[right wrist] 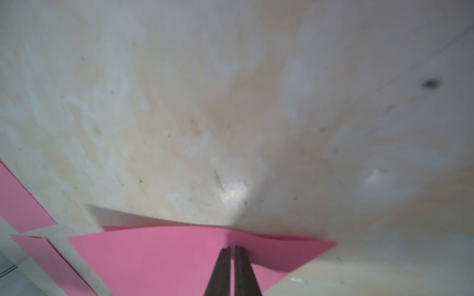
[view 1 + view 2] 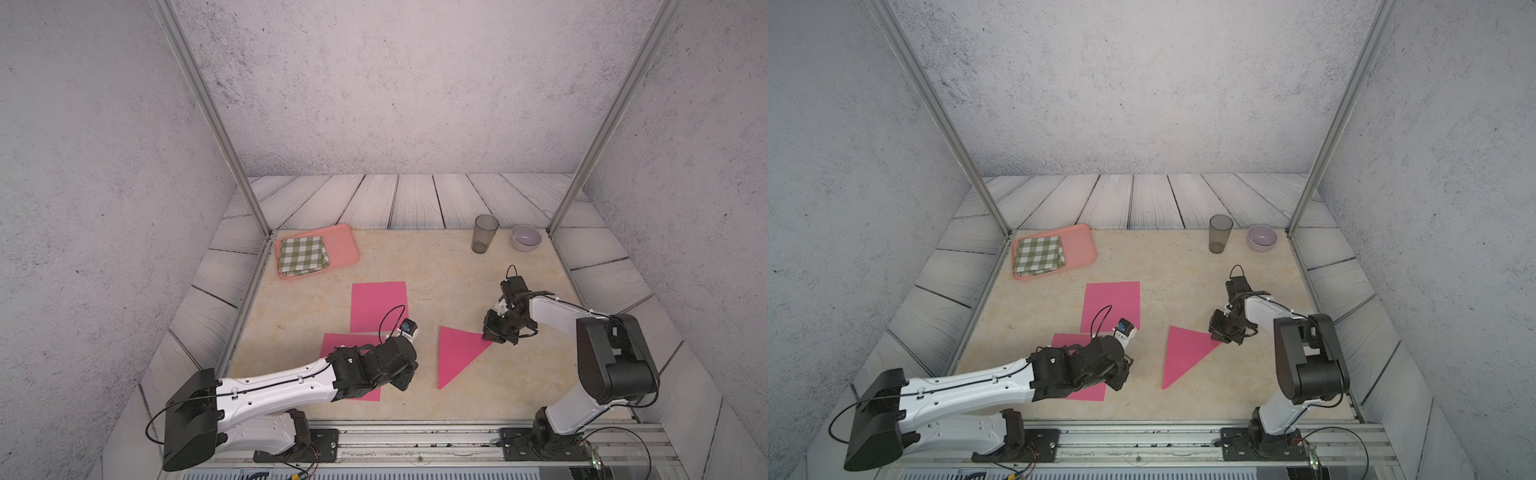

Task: Fold the square paper diagonally
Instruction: Fold the paper at the center of the board, then move the paper to the center of the board.

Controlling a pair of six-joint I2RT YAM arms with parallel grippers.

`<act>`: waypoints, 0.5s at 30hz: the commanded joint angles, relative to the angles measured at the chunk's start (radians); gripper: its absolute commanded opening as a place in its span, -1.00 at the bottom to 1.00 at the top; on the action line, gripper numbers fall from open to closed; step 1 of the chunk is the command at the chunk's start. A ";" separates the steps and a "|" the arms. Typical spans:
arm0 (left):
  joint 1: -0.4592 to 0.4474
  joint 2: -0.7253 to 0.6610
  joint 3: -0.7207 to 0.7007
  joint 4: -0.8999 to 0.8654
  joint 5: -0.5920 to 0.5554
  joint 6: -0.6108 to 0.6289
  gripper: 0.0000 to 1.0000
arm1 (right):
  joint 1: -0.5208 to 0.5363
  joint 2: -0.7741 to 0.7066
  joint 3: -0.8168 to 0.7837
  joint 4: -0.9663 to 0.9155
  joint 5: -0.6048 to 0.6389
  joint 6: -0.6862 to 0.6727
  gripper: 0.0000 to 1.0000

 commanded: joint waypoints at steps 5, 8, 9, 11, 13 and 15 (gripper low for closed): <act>0.041 -0.066 -0.063 -0.046 -0.045 -0.119 -0.64 | -0.130 0.060 0.049 0.039 -0.024 -0.019 -0.81; 0.061 -0.101 -0.094 -0.055 -0.039 -0.158 -0.64 | -0.169 0.075 0.061 0.065 -0.052 -0.012 -0.81; 0.067 -0.112 -0.102 -0.056 -0.036 -0.165 -0.64 | -0.177 0.076 0.065 0.067 -0.064 -0.011 -0.81; 0.072 -0.137 -0.118 -0.057 -0.029 -0.174 -0.62 | -0.183 0.054 0.062 0.082 -0.102 -0.019 -0.78; 0.073 -0.150 -0.126 -0.052 -0.019 -0.178 -0.58 | -0.182 0.012 0.059 0.071 -0.129 -0.023 -0.73; 0.073 -0.154 -0.127 -0.033 0.009 -0.169 -0.54 | -0.181 -0.047 0.057 0.031 -0.114 -0.034 -0.68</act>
